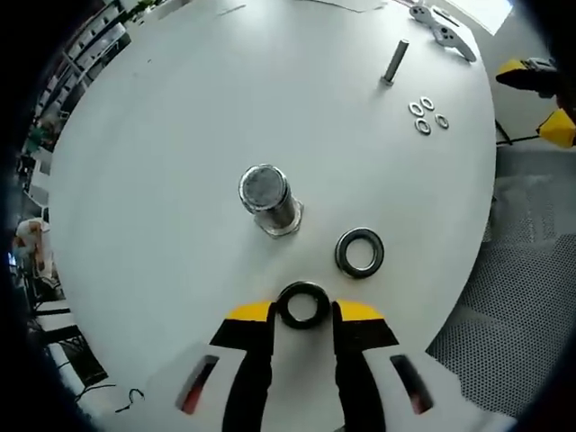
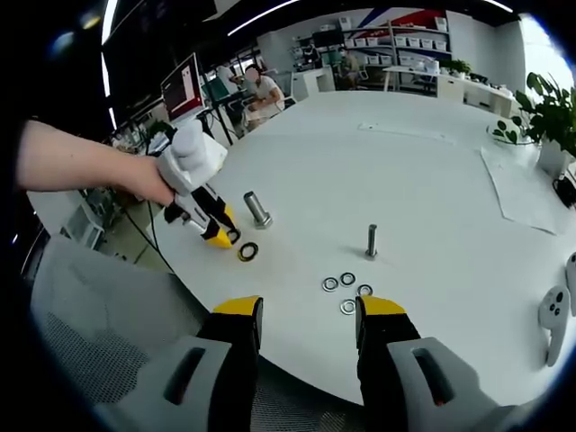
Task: Place the washer onto the threaded stud by aligning its center hole with the stud, sliding it down to the base, and recovering from edge contact or off-axis alignment until the washer reaches the visible bottom stop.
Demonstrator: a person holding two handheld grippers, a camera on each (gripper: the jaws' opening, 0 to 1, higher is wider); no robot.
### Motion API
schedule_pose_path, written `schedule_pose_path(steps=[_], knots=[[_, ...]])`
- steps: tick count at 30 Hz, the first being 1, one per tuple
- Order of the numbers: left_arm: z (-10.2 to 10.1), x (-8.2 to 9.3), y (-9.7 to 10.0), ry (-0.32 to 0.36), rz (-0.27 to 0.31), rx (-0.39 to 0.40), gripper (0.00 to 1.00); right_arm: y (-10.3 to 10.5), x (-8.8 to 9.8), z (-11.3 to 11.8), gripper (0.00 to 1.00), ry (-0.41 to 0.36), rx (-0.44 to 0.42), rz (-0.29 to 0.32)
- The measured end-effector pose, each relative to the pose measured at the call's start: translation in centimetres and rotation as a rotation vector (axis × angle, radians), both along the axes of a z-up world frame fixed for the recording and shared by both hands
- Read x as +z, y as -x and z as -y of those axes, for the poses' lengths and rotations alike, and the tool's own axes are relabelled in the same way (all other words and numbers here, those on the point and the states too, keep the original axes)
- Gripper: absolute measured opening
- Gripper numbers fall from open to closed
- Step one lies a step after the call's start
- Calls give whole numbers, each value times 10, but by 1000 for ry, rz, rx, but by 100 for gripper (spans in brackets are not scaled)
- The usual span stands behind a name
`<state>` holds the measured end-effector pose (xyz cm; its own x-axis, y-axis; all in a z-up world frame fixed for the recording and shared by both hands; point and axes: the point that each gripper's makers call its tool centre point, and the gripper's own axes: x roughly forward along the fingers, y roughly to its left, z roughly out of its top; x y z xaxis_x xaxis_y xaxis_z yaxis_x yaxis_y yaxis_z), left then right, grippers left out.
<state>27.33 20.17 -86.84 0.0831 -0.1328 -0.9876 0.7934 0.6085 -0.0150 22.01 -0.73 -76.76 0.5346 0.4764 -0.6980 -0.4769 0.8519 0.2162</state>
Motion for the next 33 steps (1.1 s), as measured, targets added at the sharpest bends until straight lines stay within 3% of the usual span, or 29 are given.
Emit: schedule_pose_path(steps=[8, 15, 24, 33], knots=[[0, 0, 0, -5, 9, 5, 24, 0, 0, -1, 44, -1, 1, 2], [-1, 2, -1, 29, 38, 11, 21, 0, 1, -1, 44, -3, 1, 2], [0, 1, -2, -16, -8, 2, 20, 0, 0, -1, 43, -1, 7, 0], [1, 2, 0, -17, 20, -17, 19, 0, 0, 0, 43, -2, 2, -1]])
